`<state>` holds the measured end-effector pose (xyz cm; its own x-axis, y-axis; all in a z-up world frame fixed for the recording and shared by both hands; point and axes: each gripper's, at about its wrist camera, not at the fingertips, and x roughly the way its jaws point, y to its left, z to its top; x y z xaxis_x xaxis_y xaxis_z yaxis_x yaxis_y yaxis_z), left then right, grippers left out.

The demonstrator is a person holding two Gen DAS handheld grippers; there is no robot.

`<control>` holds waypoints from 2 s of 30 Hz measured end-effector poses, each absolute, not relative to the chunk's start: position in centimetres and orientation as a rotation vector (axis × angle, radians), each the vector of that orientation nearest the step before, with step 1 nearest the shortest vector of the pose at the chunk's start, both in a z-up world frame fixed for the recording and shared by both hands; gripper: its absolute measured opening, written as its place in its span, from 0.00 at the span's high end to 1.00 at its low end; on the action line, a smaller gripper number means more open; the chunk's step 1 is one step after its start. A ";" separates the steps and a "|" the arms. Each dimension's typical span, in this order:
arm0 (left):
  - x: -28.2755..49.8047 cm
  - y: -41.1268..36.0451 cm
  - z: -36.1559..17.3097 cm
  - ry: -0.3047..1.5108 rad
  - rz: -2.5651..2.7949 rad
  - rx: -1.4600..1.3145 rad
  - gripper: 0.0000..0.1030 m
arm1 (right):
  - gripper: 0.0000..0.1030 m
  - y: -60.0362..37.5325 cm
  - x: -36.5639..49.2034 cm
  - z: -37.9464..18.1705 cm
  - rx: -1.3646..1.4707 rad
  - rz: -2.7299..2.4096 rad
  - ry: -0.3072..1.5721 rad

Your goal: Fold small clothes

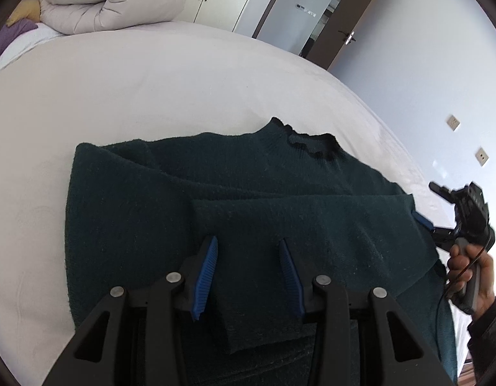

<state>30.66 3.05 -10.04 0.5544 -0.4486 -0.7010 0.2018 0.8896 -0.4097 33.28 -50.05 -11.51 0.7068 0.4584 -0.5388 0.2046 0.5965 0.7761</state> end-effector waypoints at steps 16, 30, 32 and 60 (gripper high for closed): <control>8.6 11.6 -7.3 0.947 -0.230 -0.464 0.16 | 0.26 -48.0 5.8 -9.5 0.812 0.137 0.797; 0.3 12.3 -9.5 1.087 -0.280 -0.537 0.18 | 0.26 -48.7 -11.7 -9.8 0.752 0.105 0.851; 0.1 12.3 -9.5 1.103 -0.290 -0.530 0.23 | 0.26 -48.4 -12.4 -9.8 0.746 0.119 0.860; -1.6 14.5 -11.9 1.257 -0.346 -0.704 0.93 | 0.26 -48.5 -12.9 -8.8 0.767 0.170 0.972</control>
